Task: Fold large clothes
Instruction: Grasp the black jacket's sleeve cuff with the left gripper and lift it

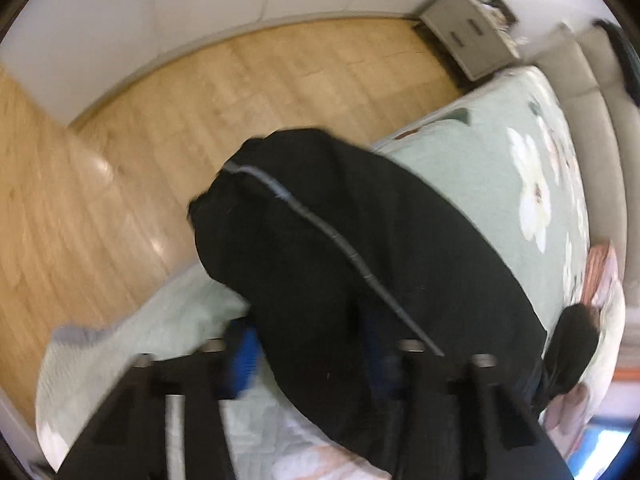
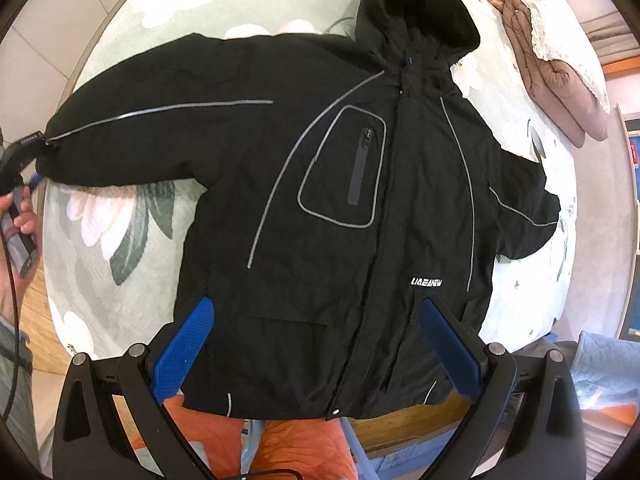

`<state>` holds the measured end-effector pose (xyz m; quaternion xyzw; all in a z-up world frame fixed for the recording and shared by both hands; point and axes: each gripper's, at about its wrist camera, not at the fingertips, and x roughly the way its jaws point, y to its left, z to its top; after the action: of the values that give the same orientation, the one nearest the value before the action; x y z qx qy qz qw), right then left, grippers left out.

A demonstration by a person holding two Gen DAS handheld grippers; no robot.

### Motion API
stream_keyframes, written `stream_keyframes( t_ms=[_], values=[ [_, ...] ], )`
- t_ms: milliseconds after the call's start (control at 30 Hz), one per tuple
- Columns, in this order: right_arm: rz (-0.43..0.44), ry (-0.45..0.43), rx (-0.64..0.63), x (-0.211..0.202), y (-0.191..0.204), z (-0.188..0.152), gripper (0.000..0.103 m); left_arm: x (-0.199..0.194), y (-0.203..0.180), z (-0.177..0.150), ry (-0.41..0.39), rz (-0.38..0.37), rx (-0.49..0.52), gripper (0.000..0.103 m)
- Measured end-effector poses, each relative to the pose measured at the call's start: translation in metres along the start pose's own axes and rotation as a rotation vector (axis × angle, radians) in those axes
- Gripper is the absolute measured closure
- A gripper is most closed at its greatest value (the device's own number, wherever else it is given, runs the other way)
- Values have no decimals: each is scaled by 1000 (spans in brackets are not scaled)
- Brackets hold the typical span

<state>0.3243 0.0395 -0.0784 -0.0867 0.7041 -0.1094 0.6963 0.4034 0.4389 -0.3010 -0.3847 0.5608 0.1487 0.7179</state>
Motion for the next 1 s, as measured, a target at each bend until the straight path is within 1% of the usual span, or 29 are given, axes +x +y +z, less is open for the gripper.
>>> stream_keyframes(
  t_ms=[33, 100, 267, 400, 467, 500, 533, 567, 633, 700, 767, 800, 867, 900, 967, 1000],
  values=[
    [7, 5, 8, 2, -1, -1, 0, -5, -6, -1, -14, -24, 26, 83],
    [35, 10, 27, 3, -6, -5, 0, -20, -15, -4, -52, -48, 67, 86],
    [47, -18, 49, 1, -21, -16, 0, -68, -54, -28, -131, -65, 225, 87],
    [80, -16, 79, 4, -40, -25, 0, -106, -111, -66, -195, -61, 423, 87],
    [98, -16, 87, 5, -50, -27, 0, -121, -147, -94, -217, -62, 542, 87],
    [105, -24, 91, 5, -58, -27, 0, -125, -161, -106, -223, -64, 584, 87],
    [110, -31, 94, 5, -62, -27, 0, -132, -185, -128, -232, -70, 662, 87],
    [118, -43, 96, 4, -70, -28, 0, -135, -199, -139, -239, -73, 700, 87],
    [119, -71, 100, 4, -87, -31, 0, -143, -235, -179, -247, -98, 806, 87],
    [103, -86, 103, 7, -104, -36, 0, -145, -268, -226, -246, -137, 907, 87],
    [82, -83, 118, 18, -130, -44, 0, -141, -292, -259, -225, -176, 956, 87],
    [78, -74, 130, 24, -142, -49, 0, -134, -309, -283, -200, -204, 985, 87],
    [77, -41, 171, 43, -175, -60, 0, -122, -331, -316, -183, -213, 1028, 87],
    [77, -28, 188, 50, -187, -63, 0, -111, -347, -340, -172, -215, 1061, 87],
    [75, -2, 231, 68, -219, -71, 0, -94, -364, -367, -144, -229, 1092, 86],
    [71, 1, 242, 75, -230, -74, 0, -80, -377, -385, -108, -248, 1106, 83]
  ],
)
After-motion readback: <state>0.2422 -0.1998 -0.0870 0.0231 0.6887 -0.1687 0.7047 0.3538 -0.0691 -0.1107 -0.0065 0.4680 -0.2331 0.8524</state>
